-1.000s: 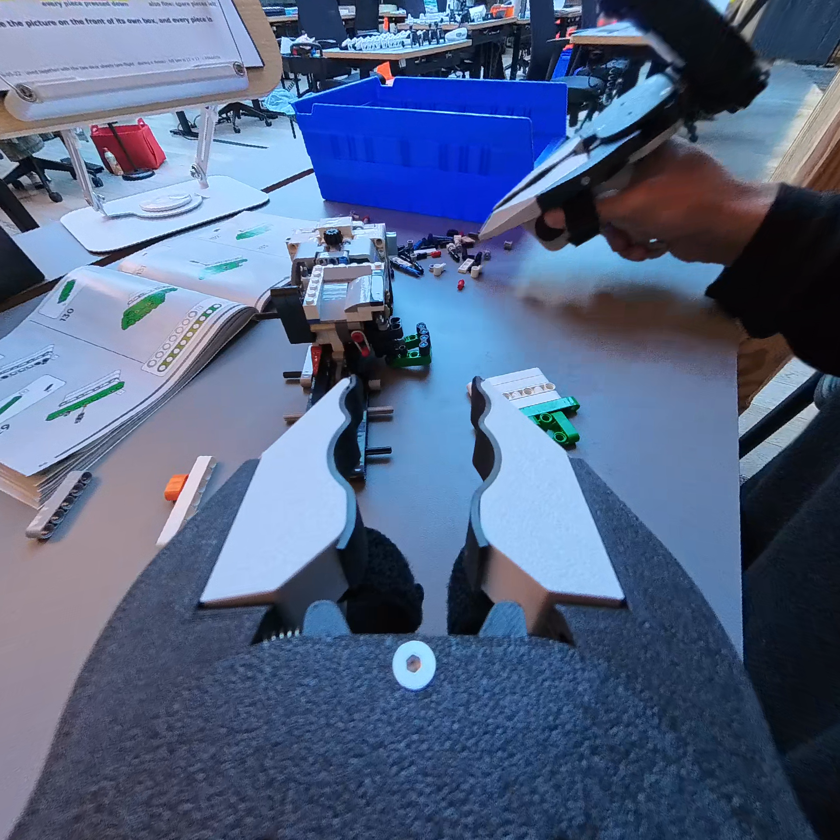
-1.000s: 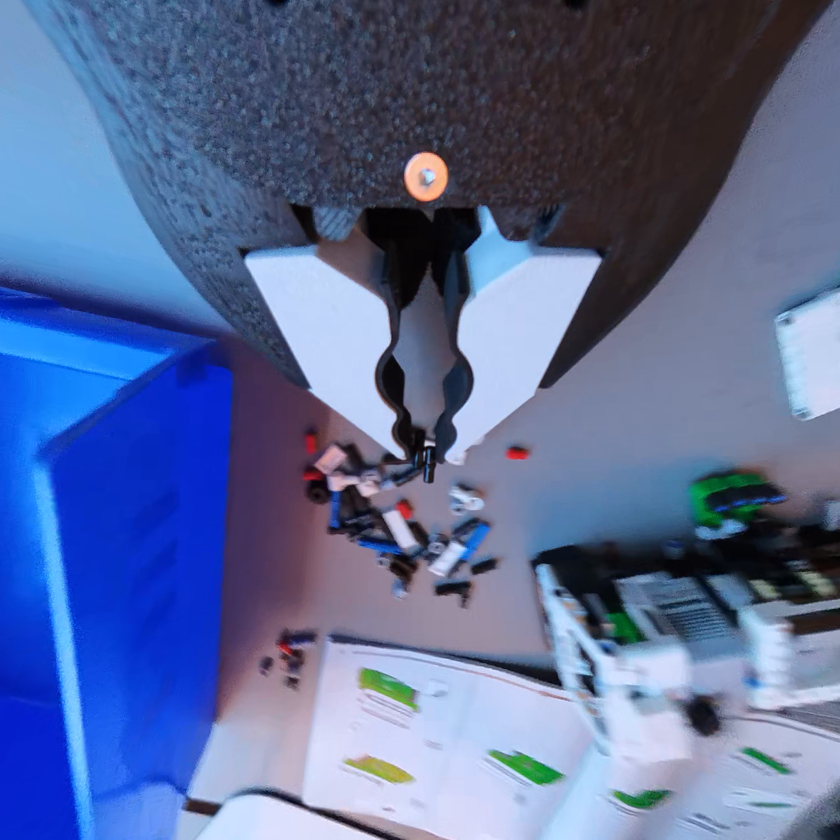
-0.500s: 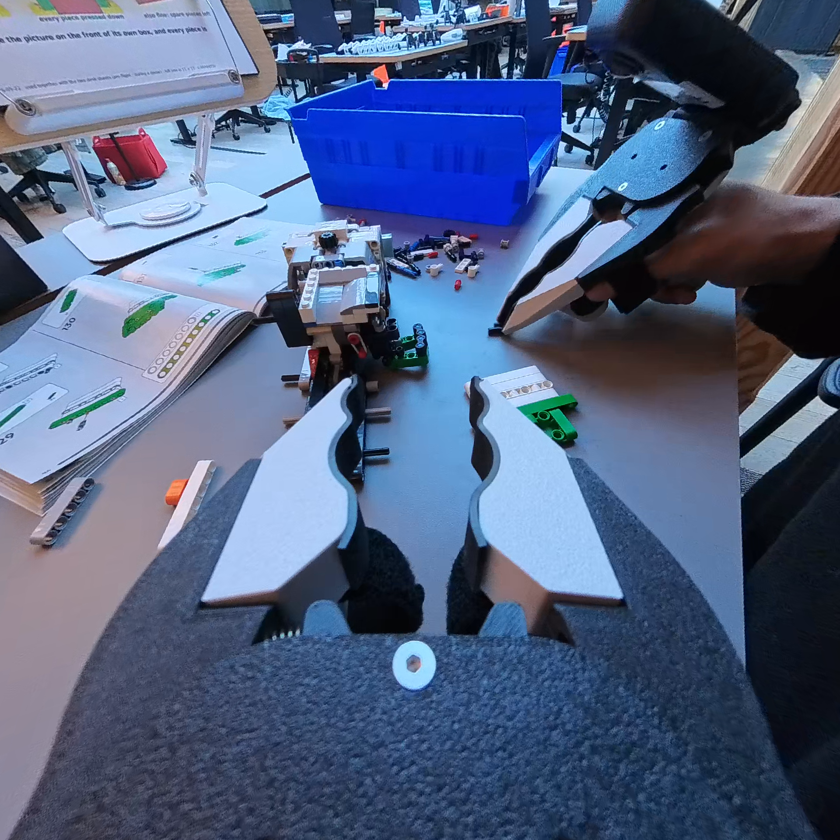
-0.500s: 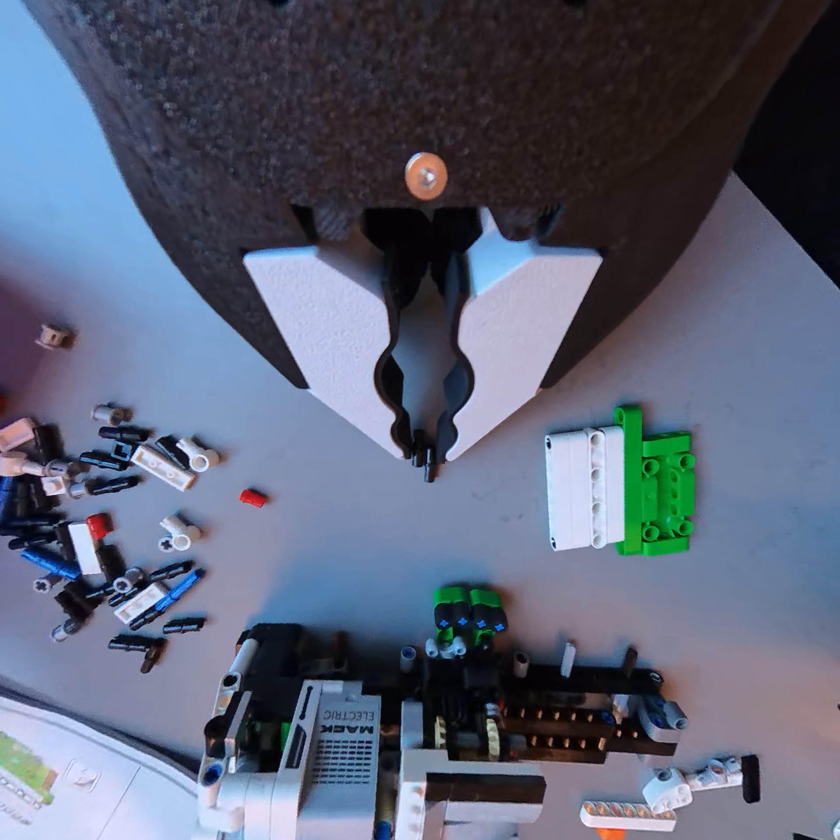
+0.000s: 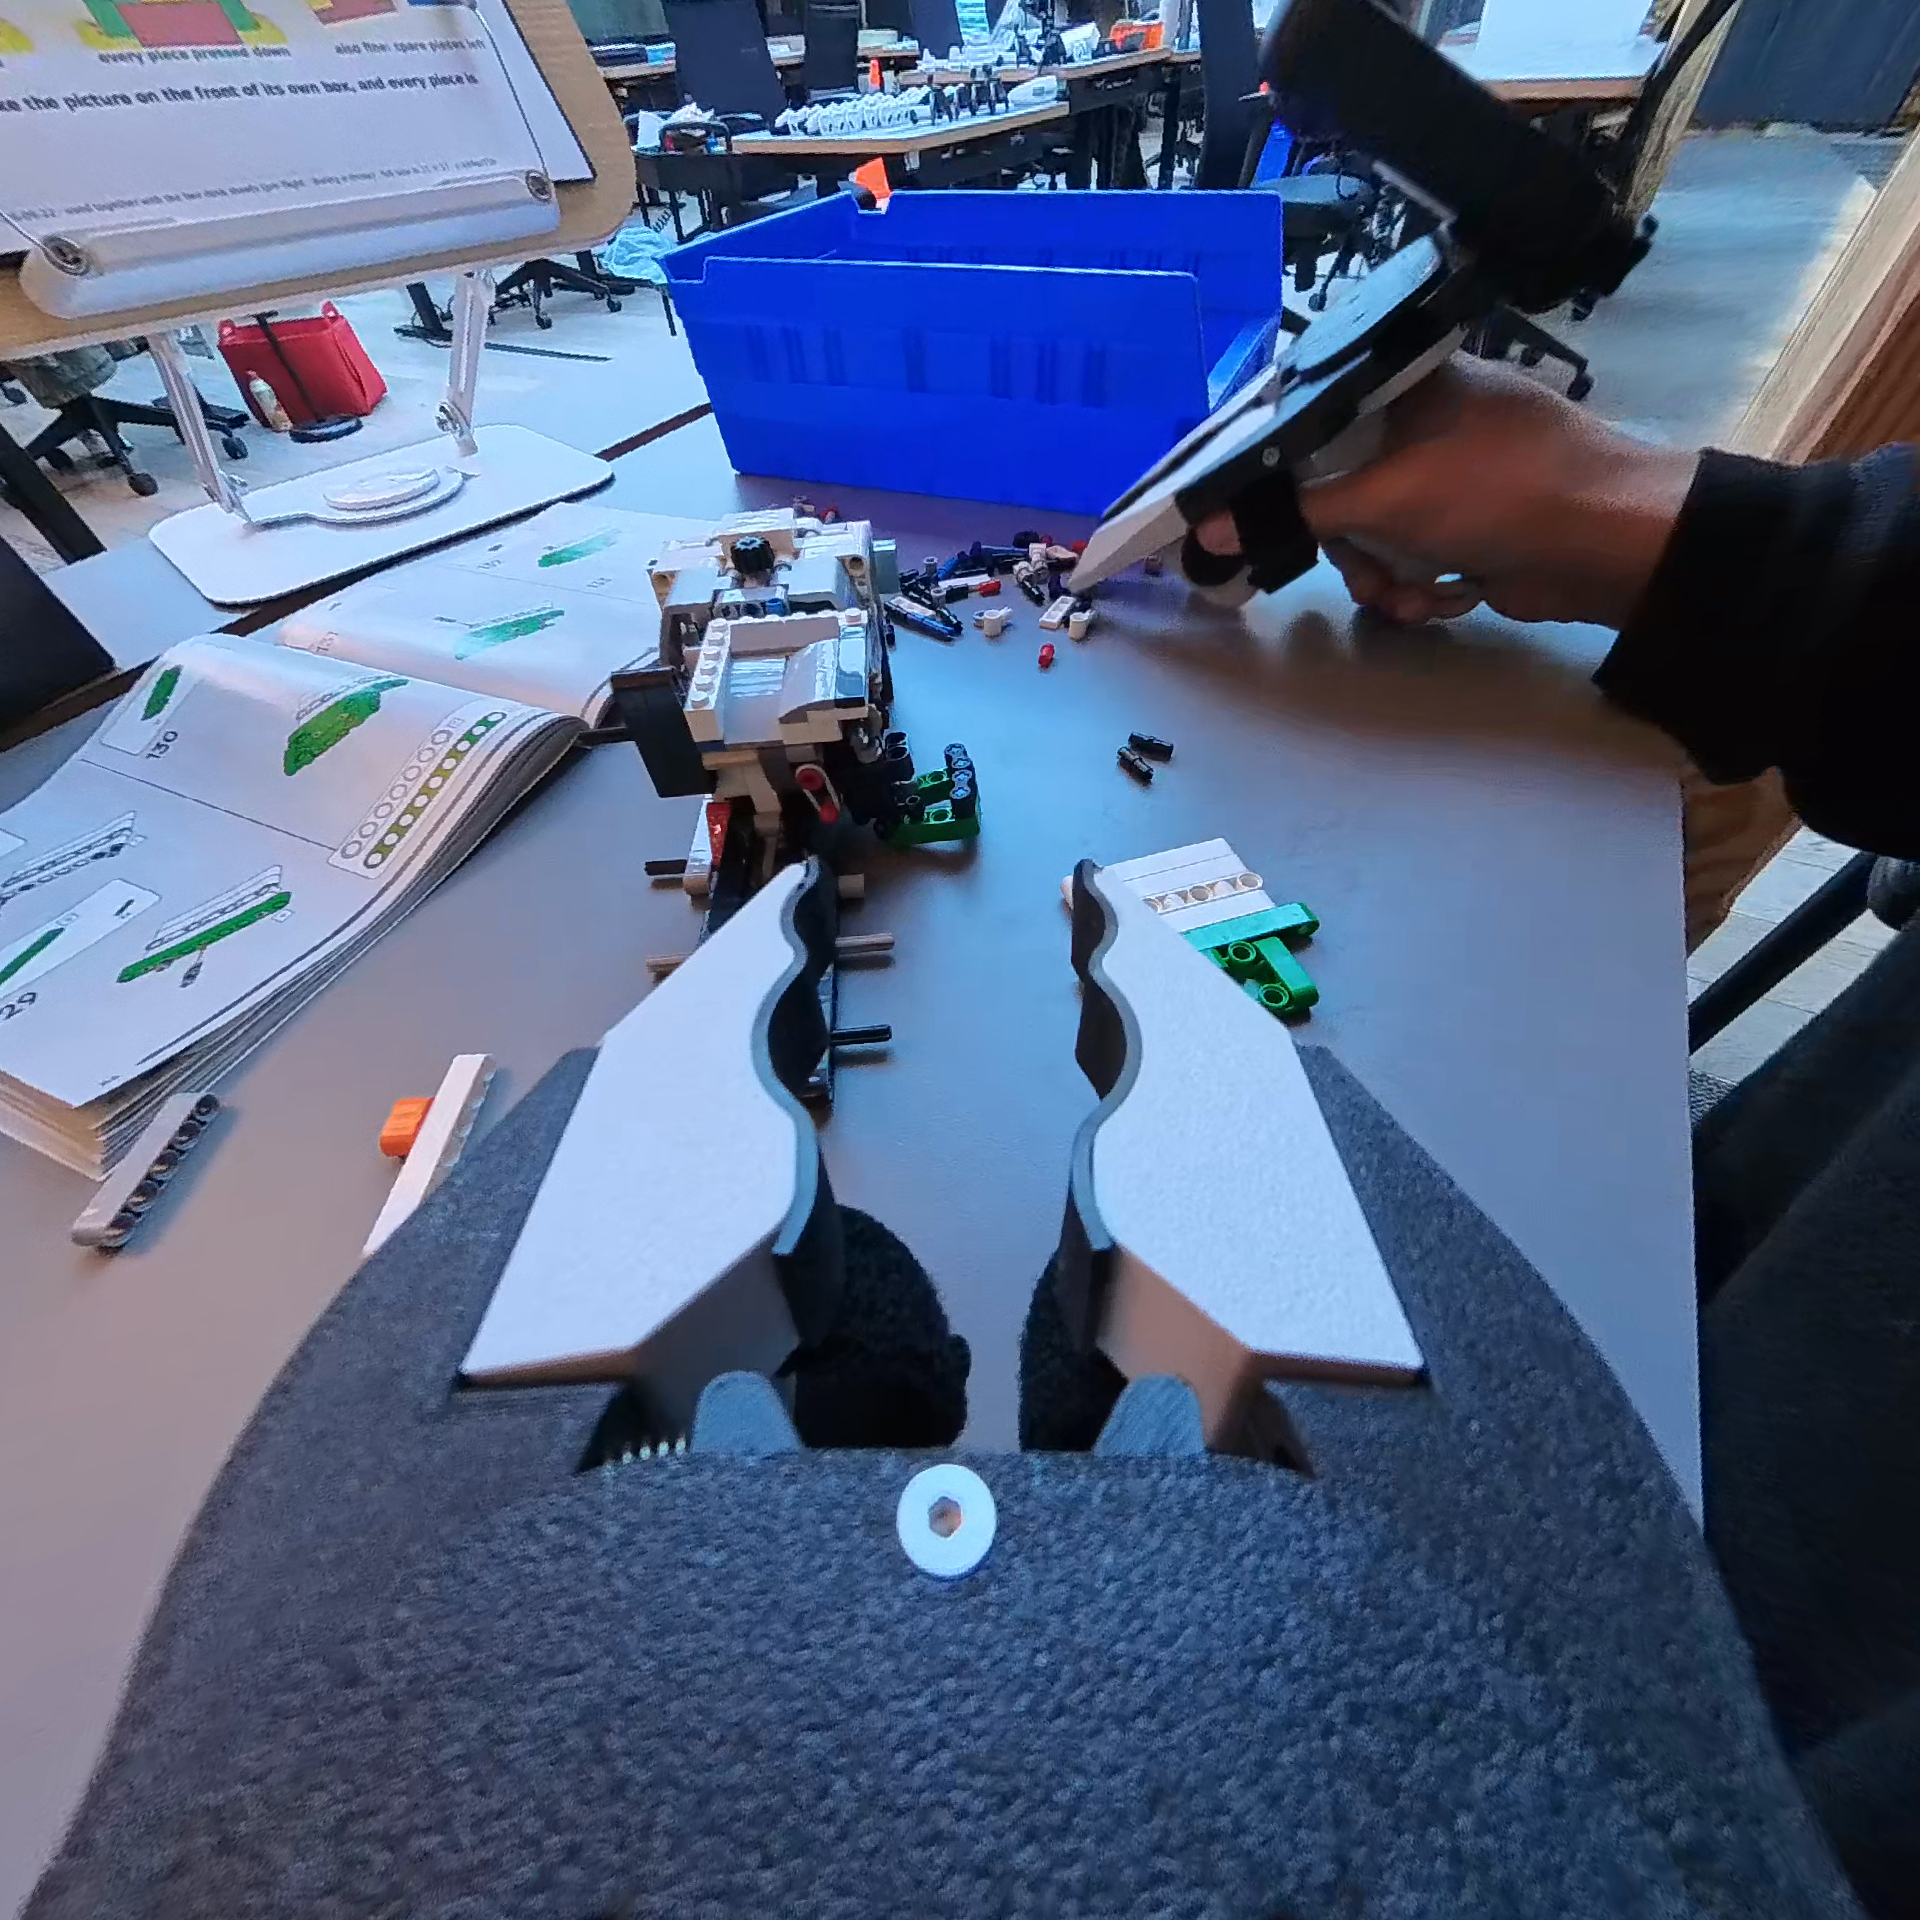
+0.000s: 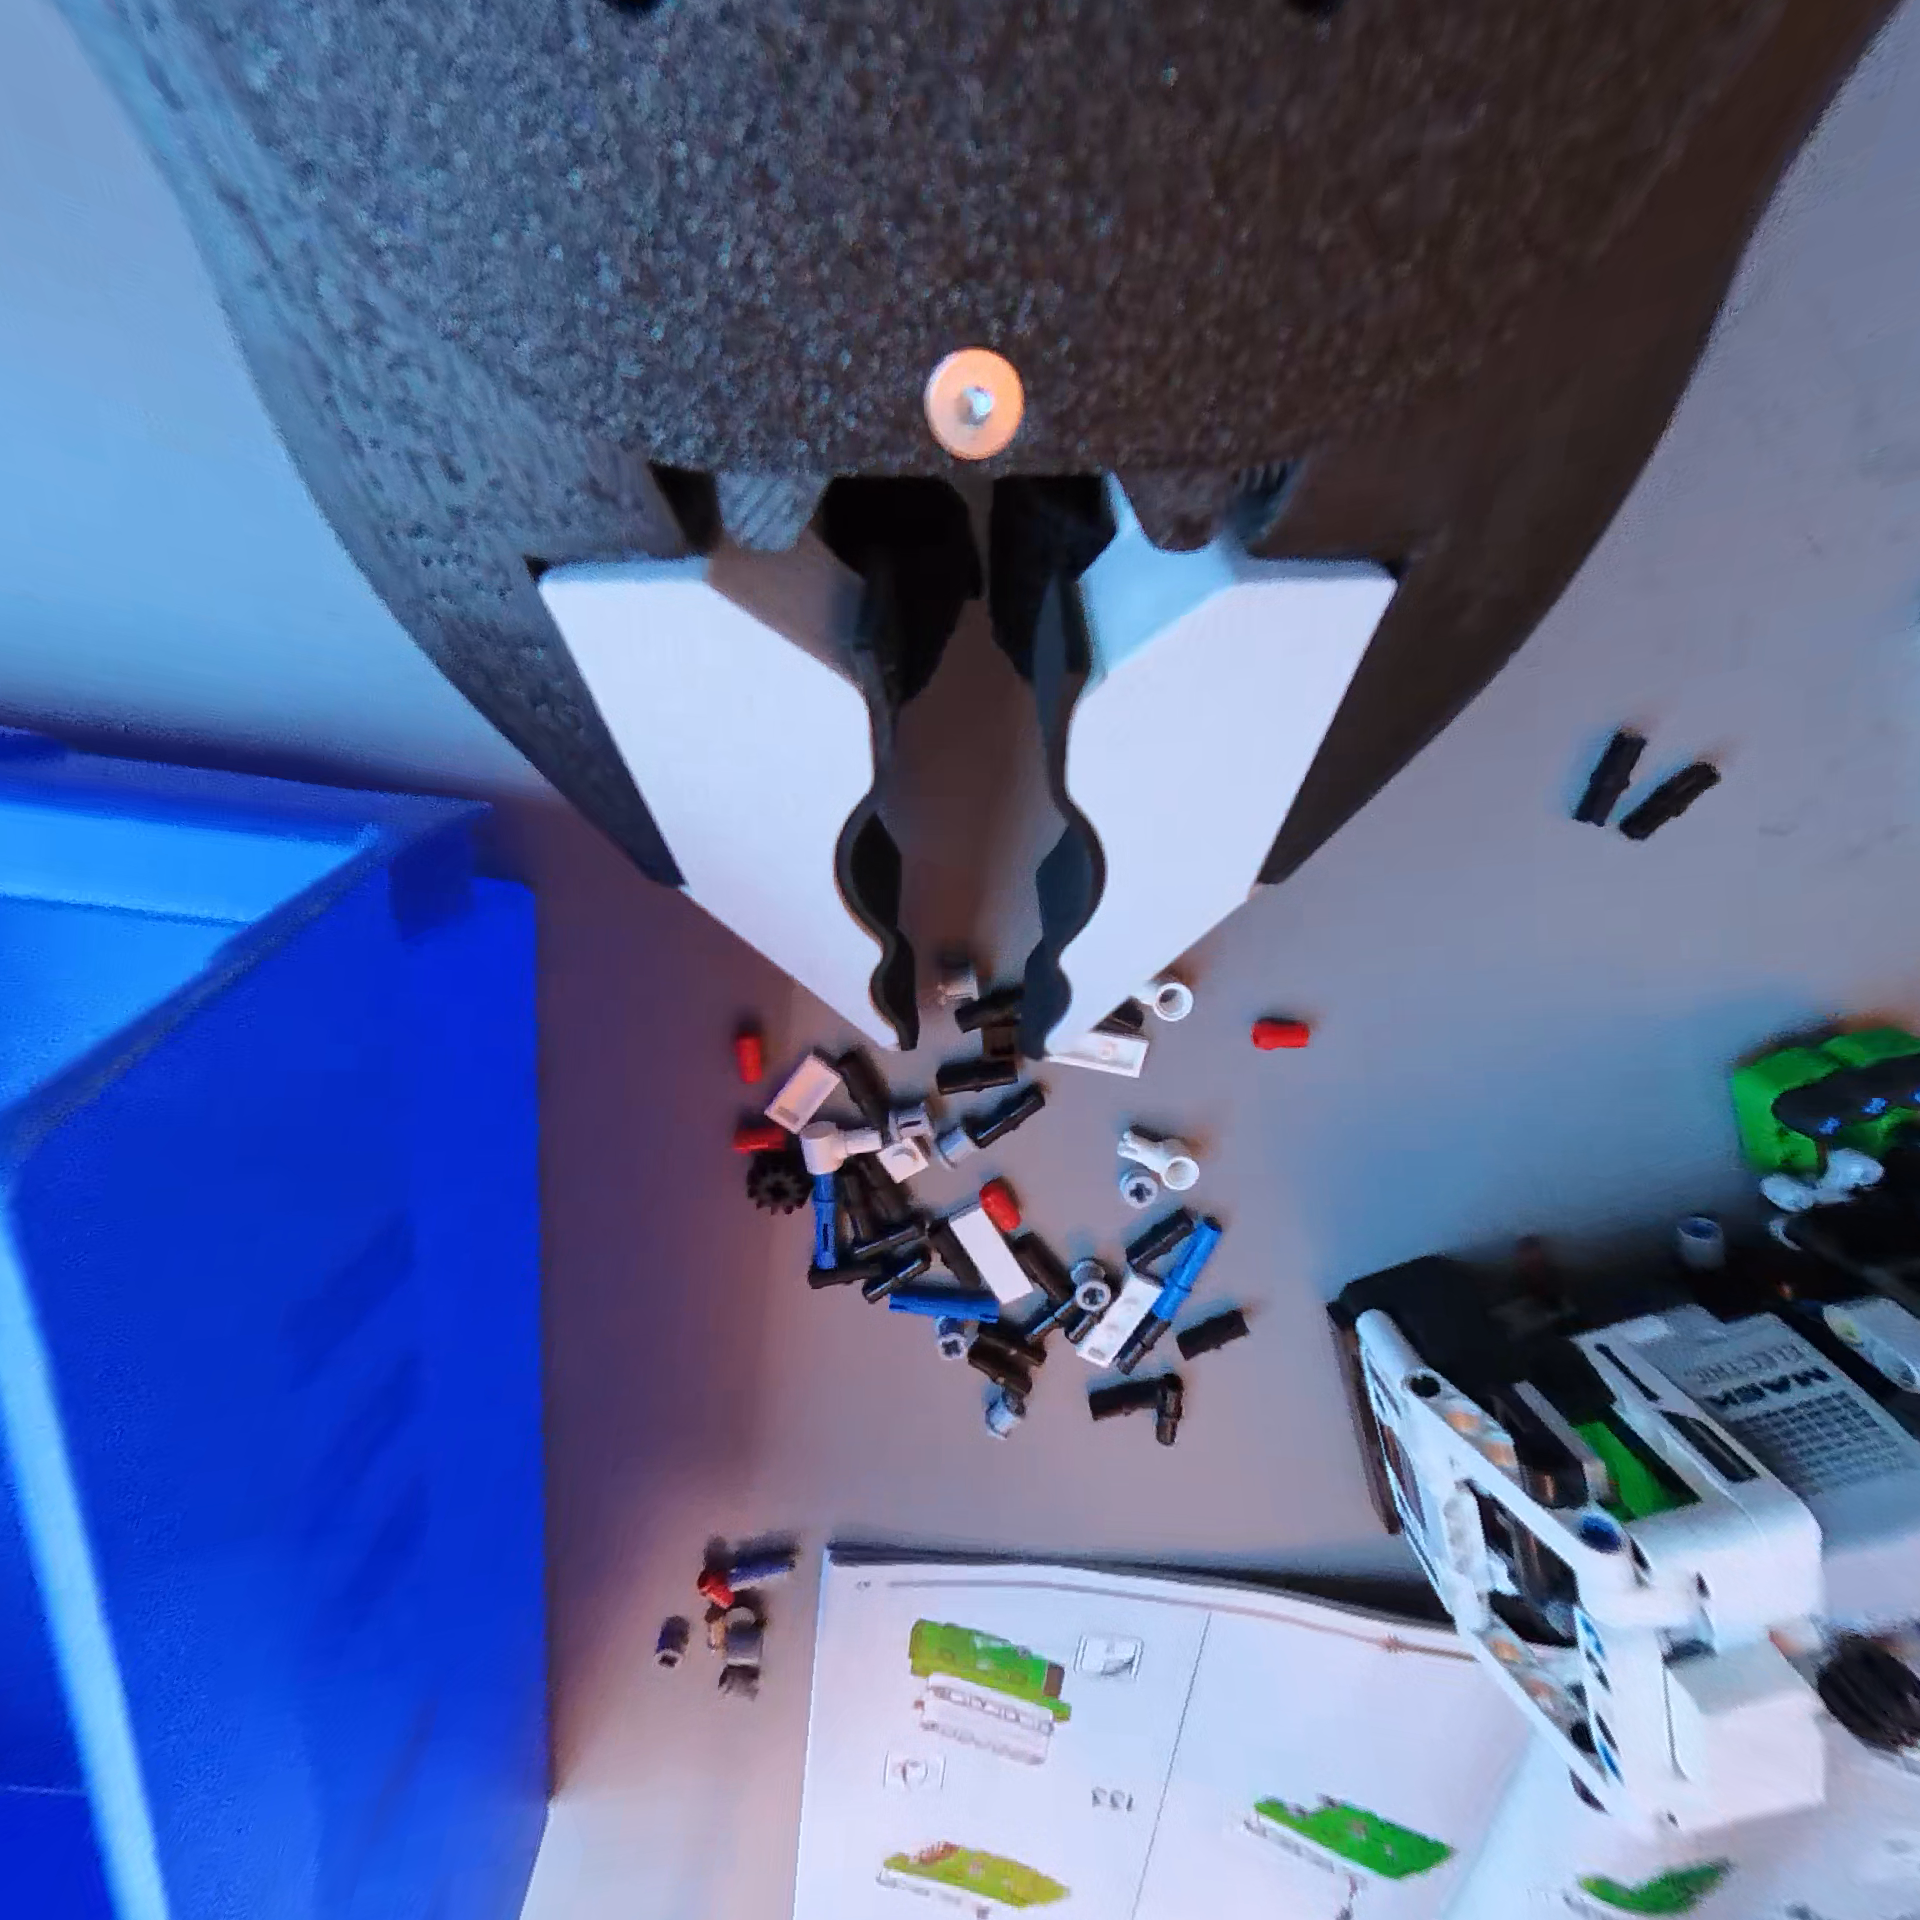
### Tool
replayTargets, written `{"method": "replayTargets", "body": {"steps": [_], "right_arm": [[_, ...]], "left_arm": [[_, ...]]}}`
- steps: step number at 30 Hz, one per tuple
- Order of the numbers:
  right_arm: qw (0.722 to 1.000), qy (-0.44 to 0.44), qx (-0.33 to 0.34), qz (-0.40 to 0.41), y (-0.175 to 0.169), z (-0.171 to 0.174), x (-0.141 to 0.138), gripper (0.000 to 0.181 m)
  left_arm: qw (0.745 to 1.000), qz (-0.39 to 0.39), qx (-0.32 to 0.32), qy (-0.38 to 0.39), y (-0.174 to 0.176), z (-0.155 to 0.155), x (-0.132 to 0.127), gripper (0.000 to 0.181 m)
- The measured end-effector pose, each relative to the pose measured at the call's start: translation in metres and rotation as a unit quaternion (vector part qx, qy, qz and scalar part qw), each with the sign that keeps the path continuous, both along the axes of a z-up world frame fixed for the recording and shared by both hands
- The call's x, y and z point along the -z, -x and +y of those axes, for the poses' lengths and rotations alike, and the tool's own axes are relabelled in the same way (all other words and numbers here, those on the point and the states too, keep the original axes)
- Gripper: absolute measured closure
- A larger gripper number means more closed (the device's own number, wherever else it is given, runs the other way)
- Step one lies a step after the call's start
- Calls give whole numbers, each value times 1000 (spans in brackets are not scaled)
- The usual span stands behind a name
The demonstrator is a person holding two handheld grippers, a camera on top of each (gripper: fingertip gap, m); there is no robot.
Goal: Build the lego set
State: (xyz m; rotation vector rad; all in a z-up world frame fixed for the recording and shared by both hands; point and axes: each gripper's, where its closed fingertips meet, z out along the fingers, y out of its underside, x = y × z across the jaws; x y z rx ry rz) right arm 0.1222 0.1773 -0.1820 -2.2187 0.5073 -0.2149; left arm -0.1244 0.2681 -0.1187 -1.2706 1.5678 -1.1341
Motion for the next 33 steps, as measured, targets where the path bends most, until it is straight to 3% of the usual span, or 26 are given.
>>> {"method": "replayTargets", "body": {"steps": [6, 14, 19, 22, 24, 27, 33], "right_arm": [[999, 15, -32, 1, 5, -1, 4, 157], [999, 25, -44, -14, 6, 0, 6, 166], [998, -10, -40, -49, 6, -1, -14, 166], [985, -63, -157, -28, 60, 9, -32, 166], [968, -54, -246, 4, 105, 9, -23, 166], [955, -1, -296, 1, 130, -1, 1, 166], [948, 17, -318, -17, 136, -5, 6, 166]], "left_arm": [[1000, -1, -1, 4, 0, 1, 0, 138], [1000, 3, 2, -3, 0, -1, 1, 139], [1000, -1, 2, -5, 0, -1, 0, 139], [1000, 1, 2, -7, 0, -2, 1, 139], [1000, 3, 3, -7, 0, -2, 1, 139], [1000, 4, 4, -11, 0, -3, 2, 139], [1000, 1, 5, -22, 0, -5, 2, 142]]}}
